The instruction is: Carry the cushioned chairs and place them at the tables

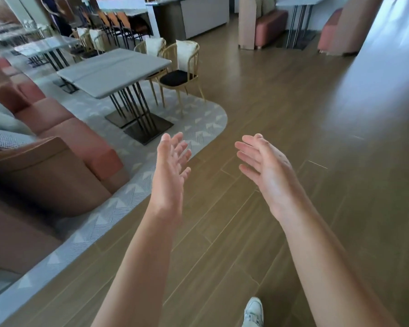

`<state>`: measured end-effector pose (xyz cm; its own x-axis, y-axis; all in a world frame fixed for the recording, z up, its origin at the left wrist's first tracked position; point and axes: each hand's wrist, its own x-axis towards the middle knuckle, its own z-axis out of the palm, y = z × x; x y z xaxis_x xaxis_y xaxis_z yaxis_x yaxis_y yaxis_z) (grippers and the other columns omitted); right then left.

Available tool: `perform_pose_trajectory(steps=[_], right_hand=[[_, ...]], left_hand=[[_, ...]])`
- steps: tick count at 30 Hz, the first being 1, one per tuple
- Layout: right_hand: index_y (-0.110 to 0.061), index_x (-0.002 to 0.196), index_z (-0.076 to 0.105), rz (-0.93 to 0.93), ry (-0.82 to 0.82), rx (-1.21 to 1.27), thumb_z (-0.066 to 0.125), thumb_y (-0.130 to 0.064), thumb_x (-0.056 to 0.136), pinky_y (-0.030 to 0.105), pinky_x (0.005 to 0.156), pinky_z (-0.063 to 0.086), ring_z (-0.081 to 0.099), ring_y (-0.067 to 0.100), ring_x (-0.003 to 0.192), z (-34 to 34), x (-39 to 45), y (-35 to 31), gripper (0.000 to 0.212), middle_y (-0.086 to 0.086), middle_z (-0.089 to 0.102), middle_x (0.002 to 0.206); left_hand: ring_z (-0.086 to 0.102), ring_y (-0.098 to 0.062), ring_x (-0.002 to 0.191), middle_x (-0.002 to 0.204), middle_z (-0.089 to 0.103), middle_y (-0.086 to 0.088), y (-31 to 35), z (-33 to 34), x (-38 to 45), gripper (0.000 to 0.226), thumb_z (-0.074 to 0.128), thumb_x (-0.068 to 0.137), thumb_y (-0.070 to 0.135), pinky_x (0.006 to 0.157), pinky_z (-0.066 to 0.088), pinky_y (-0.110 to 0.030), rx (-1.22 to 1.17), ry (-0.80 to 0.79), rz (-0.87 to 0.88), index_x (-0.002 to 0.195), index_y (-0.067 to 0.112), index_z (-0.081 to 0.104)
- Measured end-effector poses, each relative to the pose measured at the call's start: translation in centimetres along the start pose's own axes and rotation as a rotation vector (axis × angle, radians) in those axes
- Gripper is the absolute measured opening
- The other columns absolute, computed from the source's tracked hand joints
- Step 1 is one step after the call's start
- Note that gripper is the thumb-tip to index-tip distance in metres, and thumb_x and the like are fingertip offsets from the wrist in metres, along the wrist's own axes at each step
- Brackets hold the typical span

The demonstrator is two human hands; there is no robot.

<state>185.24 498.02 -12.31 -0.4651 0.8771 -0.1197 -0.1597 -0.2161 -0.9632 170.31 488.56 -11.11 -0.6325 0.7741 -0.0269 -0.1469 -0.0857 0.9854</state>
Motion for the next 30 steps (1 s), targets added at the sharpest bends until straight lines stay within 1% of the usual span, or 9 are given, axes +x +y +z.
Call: perform_pose_trajectory(steps=[4,6,8,10,13,17,20,23,30], right_hand=[[-0.027,0.134,0.059,-0.018,-0.028,-0.005,0.050,-0.060,0.085,0.032,0.104,0.048,0.062,-0.002,0.115,-1.6,7.5,-2.0,0.060,-0.014,0.070,0.122],[-0.027,0.135,0.059,-0.021,-0.038,-0.014,0.049,-0.059,0.086,0.033,0.106,0.047,0.061,-0.002,0.116,-2.1,9.9,-2.7,0.060,-0.015,0.069,0.124],[-0.028,0.135,0.059,-0.020,-0.029,-0.020,0.049,-0.059,0.085,0.035,0.108,0.046,0.060,0.000,0.119,-3.0,12.6,-3.3,0.059,-0.014,0.067,0.126],[-0.029,0.133,0.059,-0.022,0.005,-0.012,0.049,-0.059,0.084,0.036,0.110,0.045,0.059,0.002,0.121,-4.2,15.6,-4.0,0.058,-0.013,0.066,0.128],[-0.025,0.136,0.058,-0.027,0.061,0.019,0.049,-0.059,0.084,0.037,0.110,0.045,0.059,0.003,0.122,-5.7,20.8,-4.7,0.063,-0.010,0.066,0.130],[-0.023,0.133,0.062,-0.043,0.120,0.036,0.050,-0.052,0.096,0.039,0.110,0.046,0.061,0.006,0.121,-6.5,28.8,-5.1,0.048,-0.007,0.068,0.128],[-0.022,0.133,0.062,-0.063,0.172,0.018,0.046,-0.045,0.102,0.039,0.110,0.046,0.061,0.007,0.121,-6.4,35.5,-6.0,0.041,-0.006,0.068,0.128],[-0.023,0.131,0.062,-0.078,0.216,0.006,0.044,-0.043,0.104,0.040,0.110,0.046,0.061,0.007,0.122,-6.1,41.6,-7.5,0.038,-0.006,0.068,0.129],[-0.026,0.127,0.065,-0.121,0.318,0.026,0.044,-0.043,0.104,0.038,0.108,0.047,0.063,0.004,0.118,-7.0,54.7,-10.2,0.035,-0.008,0.070,0.125]], left_hand=[[0.048,-0.013,0.138,0.153,0.048,0.001,-0.9,5.2,6.9,0.068,0.029,0.093,0.064,0.120,0.029,-0.048,-0.002,-0.013,-0.017,0.148,0.028,0.048],[0.049,-0.011,0.136,0.152,0.050,0.003,-1.4,6.8,9.1,0.069,0.030,0.091,0.067,0.120,0.030,-0.048,-0.011,-0.026,-0.040,0.146,0.030,0.050],[0.051,-0.010,0.134,0.149,0.052,0.004,-1.9,8.4,11.7,0.064,0.029,0.093,0.067,0.120,0.030,-0.049,-0.012,-0.043,-0.049,0.142,0.033,0.052],[0.052,-0.010,0.133,0.147,0.053,0.005,-2.1,10.0,14.9,0.060,0.029,0.094,0.067,0.120,0.030,-0.050,-0.016,-0.057,-0.056,0.139,0.035,0.054],[0.052,-0.008,0.133,0.148,0.054,0.007,-2.2,11.9,20.3,0.067,0.032,0.089,0.070,0.120,0.031,-0.047,-0.023,-0.079,-0.038,0.142,0.034,0.053],[0.050,-0.002,0.135,0.150,0.052,0.011,-2.6,13.6,28.6,0.069,0.029,0.091,0.070,0.121,0.030,-0.044,-0.010,-0.090,0.047,0.147,0.034,0.050],[0.049,-0.001,0.135,0.151,0.050,0.011,-2.6,14.8,35.8,0.070,0.027,0.092,0.069,0.121,0.030,-0.041,-0.004,-0.106,0.079,0.149,0.034,0.047],[0.047,-0.002,0.137,0.153,0.048,0.011,-2.1,16.5,42.7,0.071,0.025,0.092,0.069,0.122,0.028,-0.042,-0.010,-0.163,0.057,0.151,0.033,0.045],[0.052,-0.005,0.133,0.148,0.052,0.009,-1.4,21.8,57.2,0.071,0.026,0.090,0.068,0.121,0.030,-0.045,-0.029,-0.271,0.020,0.147,0.032,0.049]])
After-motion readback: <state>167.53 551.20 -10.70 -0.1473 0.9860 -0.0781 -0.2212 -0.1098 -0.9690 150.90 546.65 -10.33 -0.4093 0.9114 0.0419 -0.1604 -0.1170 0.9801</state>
